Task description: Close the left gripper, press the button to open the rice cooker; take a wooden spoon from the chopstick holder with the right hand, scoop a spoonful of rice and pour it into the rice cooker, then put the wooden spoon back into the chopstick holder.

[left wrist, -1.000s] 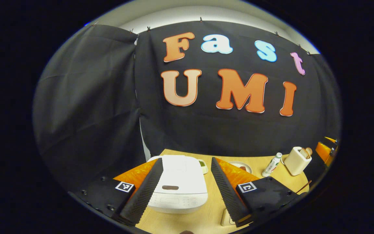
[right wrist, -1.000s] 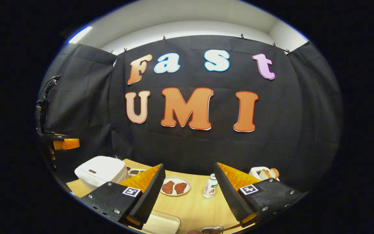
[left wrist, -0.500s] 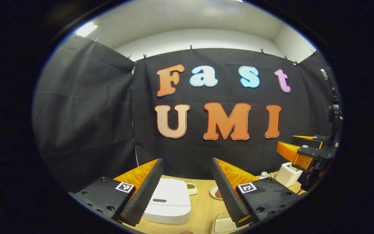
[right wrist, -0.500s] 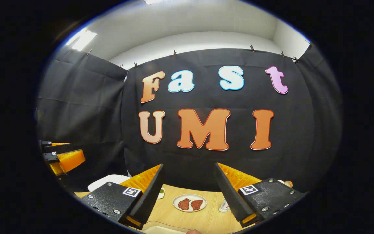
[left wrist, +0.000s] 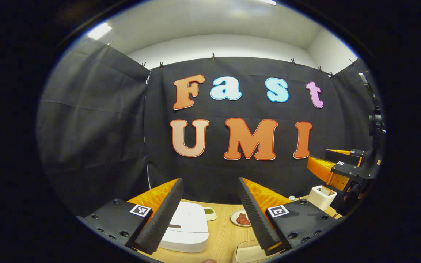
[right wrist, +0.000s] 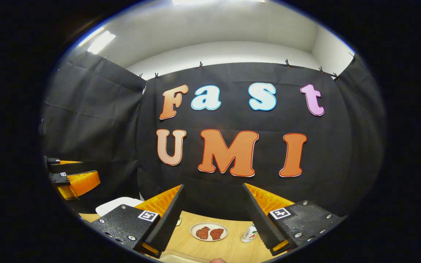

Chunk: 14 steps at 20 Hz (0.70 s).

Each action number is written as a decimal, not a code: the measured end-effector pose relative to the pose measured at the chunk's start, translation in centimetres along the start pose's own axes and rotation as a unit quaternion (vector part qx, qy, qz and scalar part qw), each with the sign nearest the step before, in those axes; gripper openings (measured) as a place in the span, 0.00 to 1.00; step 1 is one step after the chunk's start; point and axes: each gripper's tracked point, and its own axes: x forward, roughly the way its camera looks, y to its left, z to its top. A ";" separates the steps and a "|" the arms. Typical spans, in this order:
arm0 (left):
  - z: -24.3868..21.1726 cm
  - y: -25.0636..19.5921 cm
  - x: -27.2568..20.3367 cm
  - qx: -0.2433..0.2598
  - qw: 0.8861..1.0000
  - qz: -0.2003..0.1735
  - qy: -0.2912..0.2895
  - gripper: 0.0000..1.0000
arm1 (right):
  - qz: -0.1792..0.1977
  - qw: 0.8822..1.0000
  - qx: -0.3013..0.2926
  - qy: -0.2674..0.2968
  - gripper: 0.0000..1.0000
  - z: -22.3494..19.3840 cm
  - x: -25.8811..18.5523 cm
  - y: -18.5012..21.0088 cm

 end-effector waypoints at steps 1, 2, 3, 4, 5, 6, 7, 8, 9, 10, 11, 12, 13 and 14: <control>0.1 0.0 0.1 0.002 1.000 -0.001 -0.003 1.00 | -0.001 1.000 -0.001 -0.001 0.95 0.1 -0.1 -0.1; 0.2 -0.2 0.3 0.003 1.000 -0.005 -0.005 1.00 | -0.003 1.000 0.002 -0.002 0.95 0.2 -0.4 -0.3; 0.1 -0.4 0.3 0.004 1.000 -0.007 -0.006 1.00 | -0.004 1.000 0.004 -0.001 0.95 0.2 -0.5 -0.4; 0.0 -0.4 0.4 0.005 1.000 -0.009 -0.005 1.00 | -0.007 1.000 0.005 0.002 0.95 0.0 -0.6 -0.5; -0.3 -0.5 0.4 0.006 1.000 -0.011 -0.004 1.00 | -0.011 1.000 0.006 0.004 0.95 -0.2 -0.8 -0.8; -0.5 -0.6 0.5 0.007 1.000 -0.012 -0.003 0.97 | -0.013 1.000 0.007 0.006 0.95 -0.3 -0.8 -0.8; -0.7 -0.6 0.6 0.010 1.000 -0.013 -0.002 1.00 | -0.015 1.000 0.009 0.008 0.95 -0.5 -0.9 -1.0; -0.9 -0.6 0.5 0.014 1.000 -0.013 -0.002 1.00 | -0.016 1.000 0.011 0.011 0.95 -0.6 -0.9 -1.0; -1.1 -0.7 0.6 0.018 1.000 -0.012 -0.001 1.00 | -0.019 1.000 0.011 0.014 0.95 -0.8 -0.9 -1.1; -1.2 -0.8 0.6 0.021 1.000 -0.014 -0.002 1.00 | -0.019 1.000 0.012 0.017 0.95 -0.9 -0.9 -1.1; -1.2 -1.0 0.6 0.023 1.000 -0.015 -0.005 1.00 | -0.021 1.000 0.011 0.018 0.95 -1.0 -1.0 -1.2; -1.1 -1.1 0.6 0.025 0.999 -0.017 -0.009 0.99 | -0.021 1.000 0.011 0.020 0.95 -1.2 -1.3 -1.2; -1.1 -1.3 0.5 0.027 0.999 -0.018 -0.013 0.98 | -0.021 0.999 0.011 0.022 0.95 -1.3 -1.4 -1.2; -1.0 -1.3 0.6 0.029 0.999 -0.019 -0.016 0.97 | -0.021 0.999 0.011 0.023 0.95 -1.3 -1.3 -1.1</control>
